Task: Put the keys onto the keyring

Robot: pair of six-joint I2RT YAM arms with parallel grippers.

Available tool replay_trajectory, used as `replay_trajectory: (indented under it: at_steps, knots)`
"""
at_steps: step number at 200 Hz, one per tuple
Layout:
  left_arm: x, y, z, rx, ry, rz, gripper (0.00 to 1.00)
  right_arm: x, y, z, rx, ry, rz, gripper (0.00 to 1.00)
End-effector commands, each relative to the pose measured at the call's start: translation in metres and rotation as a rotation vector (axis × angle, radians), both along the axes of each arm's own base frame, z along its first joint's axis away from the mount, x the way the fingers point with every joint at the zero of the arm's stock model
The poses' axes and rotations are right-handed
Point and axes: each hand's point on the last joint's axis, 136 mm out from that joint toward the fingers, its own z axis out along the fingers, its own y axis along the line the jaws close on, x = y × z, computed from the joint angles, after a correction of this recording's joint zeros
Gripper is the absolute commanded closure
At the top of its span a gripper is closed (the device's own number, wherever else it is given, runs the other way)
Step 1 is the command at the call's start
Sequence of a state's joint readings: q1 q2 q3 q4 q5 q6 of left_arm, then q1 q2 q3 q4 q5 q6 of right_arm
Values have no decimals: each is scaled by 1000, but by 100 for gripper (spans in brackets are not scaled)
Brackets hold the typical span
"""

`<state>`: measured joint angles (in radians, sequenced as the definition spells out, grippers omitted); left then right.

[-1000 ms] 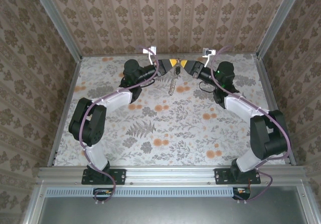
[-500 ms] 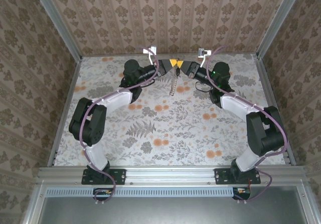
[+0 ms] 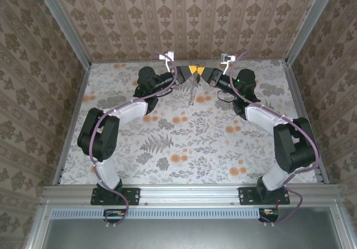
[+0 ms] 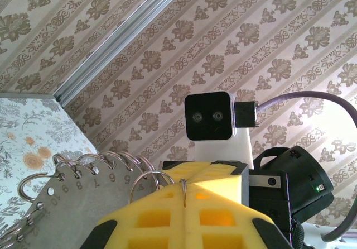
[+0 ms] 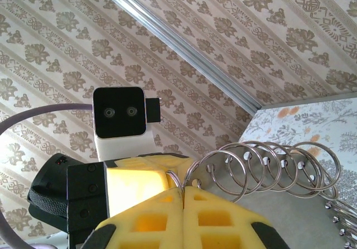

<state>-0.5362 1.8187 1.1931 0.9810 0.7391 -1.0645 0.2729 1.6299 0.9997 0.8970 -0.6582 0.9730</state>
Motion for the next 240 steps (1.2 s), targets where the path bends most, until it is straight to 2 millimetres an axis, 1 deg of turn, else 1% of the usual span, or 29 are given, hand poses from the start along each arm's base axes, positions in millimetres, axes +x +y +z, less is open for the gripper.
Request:
replay_trajectory:
  at_steps: [1, 10, 19, 26, 34, 38, 68, 84, 109, 131, 140, 141, 143, 148, 192, 199, 216, 240]
  knots:
    - [-10, -4, 26, -49, -77, -39, 100, 0, 0, 21, 35, -71, 7, 100]
    - [-11, -4, 26, -49, -75, -40, 100, 1, 0, 21, 43, -72, 12, 100]
    - [-11, -4, 25, -49, -75, -41, 100, 1, 0, 23, 51, -74, 16, 96]
    - [-12, -5, 25, -48, -74, -42, 100, 1, 1, 23, 55, -73, 17, 95]
    - [-11, -5, 24, -48, -73, -41, 100, 2, 1, 23, 57, -70, 16, 97]
    - [-11, -5, 24, -48, -73, -42, 100, 3, 1, 24, 58, -71, 16, 100]
    - [-12, -5, 22, -45, -72, -42, 100, 3, 1, 25, 55, -75, 19, 100]
    - [-11, -4, 22, -38, -80, -43, 100, 5, 1, 22, 36, -67, 26, 100]
    - [-5, 7, 26, -15, -100, -36, 77, 7, 0, 15, -25, -55, 42, 100]
    - [2, 21, 29, 28, -117, -37, 66, 11, -3, 10, -81, -47, 63, 100]
    - [0, 21, 28, 57, -124, -53, 64, 13, -4, 8, -104, -39, 72, 100]
    - [5, 27, 28, 61, -124, -39, 64, 14, -4, 8, -105, -41, 73, 100]
    - [9, 32, 28, 70, -123, -33, 63, 14, -5, 7, -110, -40, 75, 100]
    - [10, 35, 27, 88, -127, -37, 62, 15, -5, 7, -120, -39, 85, 100]
    - [14, 54, 13, 269, -174, -82, 58, 26, -6, 0, -208, -23, 192, 100]
    - [14, 56, 15, 293, -187, -97, 58, 27, -5, 0, -217, -28, 218, 100]
    - [9, 58, 10, 358, -207, -149, 57, 29, -4, -4, -244, -25, 274, 100]
    - [2, 58, 11, 385, -227, -244, 58, 31, 0, -10, -256, -11, 361, 100]
